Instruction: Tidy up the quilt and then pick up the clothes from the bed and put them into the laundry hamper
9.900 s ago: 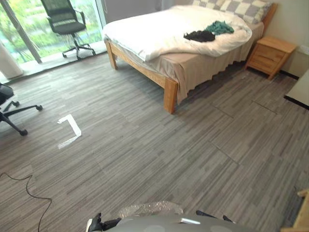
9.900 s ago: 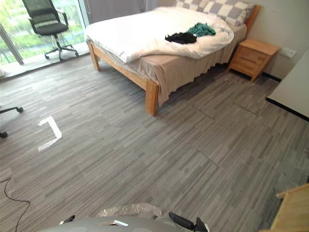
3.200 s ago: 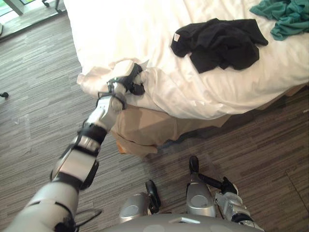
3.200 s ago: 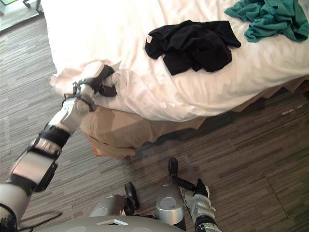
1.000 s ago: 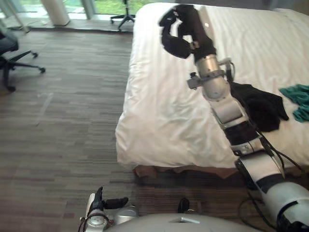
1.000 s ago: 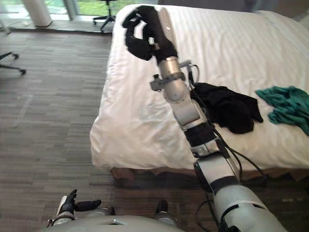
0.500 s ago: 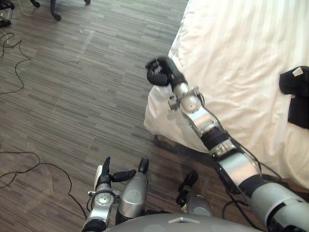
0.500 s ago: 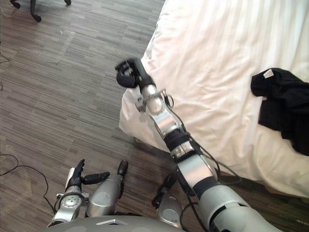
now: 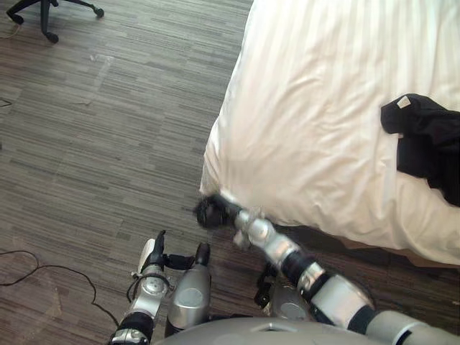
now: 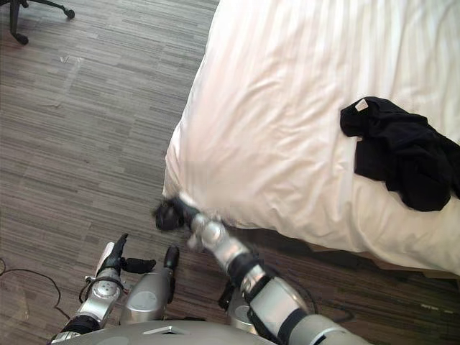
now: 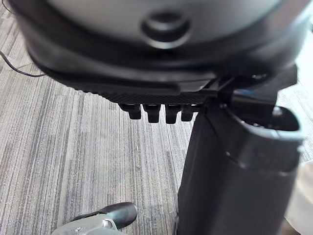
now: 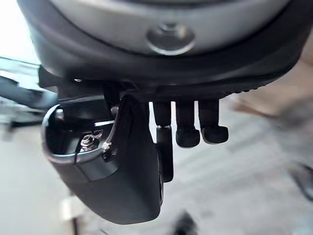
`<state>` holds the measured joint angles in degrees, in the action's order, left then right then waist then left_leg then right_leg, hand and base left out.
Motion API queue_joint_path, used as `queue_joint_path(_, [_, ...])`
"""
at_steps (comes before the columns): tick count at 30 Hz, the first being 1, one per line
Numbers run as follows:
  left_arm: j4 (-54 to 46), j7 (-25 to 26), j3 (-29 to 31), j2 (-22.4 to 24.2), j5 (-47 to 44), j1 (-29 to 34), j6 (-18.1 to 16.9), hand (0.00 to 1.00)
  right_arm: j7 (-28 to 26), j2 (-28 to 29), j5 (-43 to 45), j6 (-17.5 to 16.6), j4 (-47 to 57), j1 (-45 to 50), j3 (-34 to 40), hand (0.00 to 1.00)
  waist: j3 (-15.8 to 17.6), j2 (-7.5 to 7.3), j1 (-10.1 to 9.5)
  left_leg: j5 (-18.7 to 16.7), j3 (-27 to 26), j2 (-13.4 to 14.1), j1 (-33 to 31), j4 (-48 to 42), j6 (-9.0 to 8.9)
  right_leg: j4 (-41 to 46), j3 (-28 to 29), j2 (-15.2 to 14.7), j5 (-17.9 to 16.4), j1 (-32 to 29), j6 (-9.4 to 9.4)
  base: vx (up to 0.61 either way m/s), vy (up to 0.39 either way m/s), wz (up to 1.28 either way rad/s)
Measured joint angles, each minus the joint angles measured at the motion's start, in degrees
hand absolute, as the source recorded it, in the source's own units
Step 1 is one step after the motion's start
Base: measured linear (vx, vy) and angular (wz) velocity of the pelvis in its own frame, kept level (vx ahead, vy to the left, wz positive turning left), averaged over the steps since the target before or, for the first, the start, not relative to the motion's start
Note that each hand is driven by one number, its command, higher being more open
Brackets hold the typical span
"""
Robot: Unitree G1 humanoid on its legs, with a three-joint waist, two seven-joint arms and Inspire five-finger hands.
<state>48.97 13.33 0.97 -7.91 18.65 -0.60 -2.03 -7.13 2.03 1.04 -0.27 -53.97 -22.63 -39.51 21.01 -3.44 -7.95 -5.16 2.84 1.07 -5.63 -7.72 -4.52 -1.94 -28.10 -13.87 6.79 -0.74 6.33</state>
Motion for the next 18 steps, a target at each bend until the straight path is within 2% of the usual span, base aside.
queue_joint_path(2, [0.23, -0.25, -0.09, -0.20, -0.03, 0.06, 0.14, 1.00, -1.78, -0.15, 1.89, 2.75, -0.31, 4.02, -3.09, 0.00, -0.02, -0.02, 0.27, 0.01, -0.04, 0.04, 0.17, -0.01, 0.00, -0.11, 0.08, 0.06, 0.08, 0.18, 0.07, 0.00, 0.000, 0.00])
queue_joint_path(5, [0.87, -0.36, -0.73, -0.86, -0.04, 0.20, 0.20, 1.00, -1.55, -0.35, 8.42, 3.39, 4.47, 5.01, -3.54, 0.00, -0.89, -0.61, 1.04, 0.01, -1.59, 0.41, 0.83, -0.02, -0.02, -0.92, 1.68, 0.40, 0.70, 0.28, 0.38, -0.04, -0.011, -0.28])
queue_joint_path(7, [1.94, -0.57, -0.72, -1.36, -0.04, 0.86, 0.76, 1.00, -1.16, -0.40, 17.10, 2.94, 17.94, 6.12, -2.70, 0.00, -3.04, -1.46, 2.12, -0.10, -3.41, 0.94, 1.33, 0.03, -0.17, -2.48, 3.44, 1.18, 1.87, 0.29, 0.15, -0.06, -0.029, -0.41])
queue_joint_path(8, [2.40, -0.57, -0.69, -1.43, -0.05, 0.86, 0.89, 1.00, -1.17, -0.40, 20.25, 2.32, 21.69, 6.34, -2.29, 0.00, -3.34, -1.55, 2.33, -0.13, -3.95, 1.06, 1.62, 0.04, -0.20, -2.52, 3.87, 1.24, 1.95, 0.26, 0.16, -0.08, -0.022, -0.44])
queue_joint_path(10, [4.45, -0.39, -0.72, -1.43, -0.06, 1.12, 1.02, 1.00, -1.26, 0.05, 29.28, -0.69, 35.93, 6.65, 0.31, 0.00, -5.05, -1.22, 3.45, -1.16, -5.72, 1.74, 2.09, -0.02, -0.23, -2.53, 5.73, 1.81, 2.01, -0.15, 0.06, -0.10, -0.023, -0.42])
queue_joint_path(11, [5.07, -0.35, -0.72, -1.41, -0.06, 1.16, 1.06, 1.00, -1.30, 0.14, 31.67, -1.78, 38.87, 6.70, 1.13, 0.00, -5.50, -1.14, 3.54, -1.54, -6.17, 1.90, 2.21, -0.01, -0.61, -2.53, 6.32, 1.97, 1.95, -0.18, -0.03, -0.08, -0.027, -0.35])
queue_joint_path(12, [6.25, -0.33, -0.76, -1.37, -0.05, 1.27, 1.10, 1.00, -1.32, 0.19, 35.37, -4.12, 44.29, 7.13, 3.09, 0.00, -6.55, -0.83, 3.74, -1.70, -6.84, 2.17, 2.66, 0.06, -0.71, -2.53, 6.64, 2.12, 1.79, -0.18, -0.25, -0.03, -0.018, -0.26])
queue_joint_path(15, [7.13, -0.74, -0.75, -1.45, -0.04, 2.74, 1.15, 1.00, -1.06, 0.18, 40.31, -8.93, 51.95, 9.06, 9.64, 0.00, -8.67, 0.04, 4.81, -1.47, -8.01, 2.66, 4.36, 0.82, -0.64, -2.53, 7.86, 2.66, 1.82, 0.30, -0.22, 0.02, -0.016, -0.23])
queue_joint_path(18, [7.24, -1.48, -0.88, -1.29, -0.01, 3.30, 1.16, 1.00, -0.22, -0.72, 40.61, -10.72, 52.30, 11.85, 16.46, 0.00, -9.44, 0.85, 5.55, -1.50, -9.25, 2.84, 5.35, 1.10, -0.74, -2.54, 9.15, 2.93, 1.82, 0.28, -0.22, 0.03, -0.010, -0.24])
